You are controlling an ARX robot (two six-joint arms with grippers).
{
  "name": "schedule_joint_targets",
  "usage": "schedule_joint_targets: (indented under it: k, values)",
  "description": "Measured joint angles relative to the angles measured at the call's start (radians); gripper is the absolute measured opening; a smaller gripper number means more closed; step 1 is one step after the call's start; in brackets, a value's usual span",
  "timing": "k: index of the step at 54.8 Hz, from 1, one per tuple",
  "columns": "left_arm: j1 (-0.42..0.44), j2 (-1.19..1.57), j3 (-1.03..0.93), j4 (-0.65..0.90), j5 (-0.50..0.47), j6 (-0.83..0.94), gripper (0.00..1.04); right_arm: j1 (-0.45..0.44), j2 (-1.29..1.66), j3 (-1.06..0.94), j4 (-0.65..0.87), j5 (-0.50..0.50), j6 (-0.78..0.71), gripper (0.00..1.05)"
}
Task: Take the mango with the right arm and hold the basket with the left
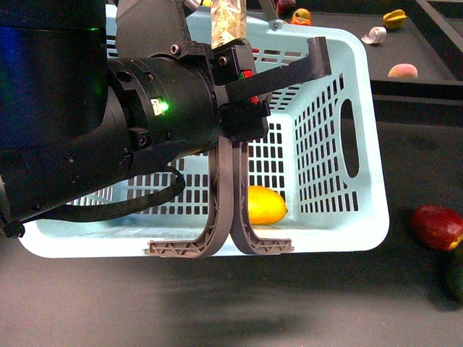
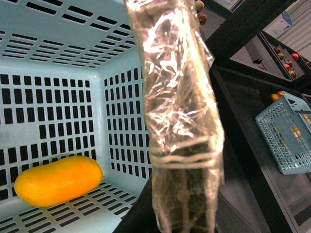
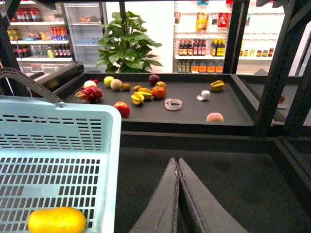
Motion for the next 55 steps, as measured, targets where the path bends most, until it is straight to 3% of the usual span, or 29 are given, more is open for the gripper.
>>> schedule_joint_targets:
  k: [10, 16, 48, 55]
  values:
    - [0.000, 0.000, 0.000, 0.000, -0.003, 0.001, 0.06, 0.000, -0.040, 0.000, -0.040, 0.000, 0.000, 0.02]
    - [0.000, 0.000, 0.000, 0.000, -0.002, 0.001, 0.06, 0.000, -0.185, 0.001, -0.211, 0.000, -0.001, 0.02]
    - [0.000, 0.000, 0.000, 0.000, -0.002, -0.001, 0.06, 0.000, -0.211, 0.001, -0.219, 0.000, -0.003, 0.02]
    - [0.000, 0.000, 0.000, 0.000, -0.003, 0.001, 0.06, 0.000, -0.211, 0.001, -0.219, 0.000, -0.004, 0.21]
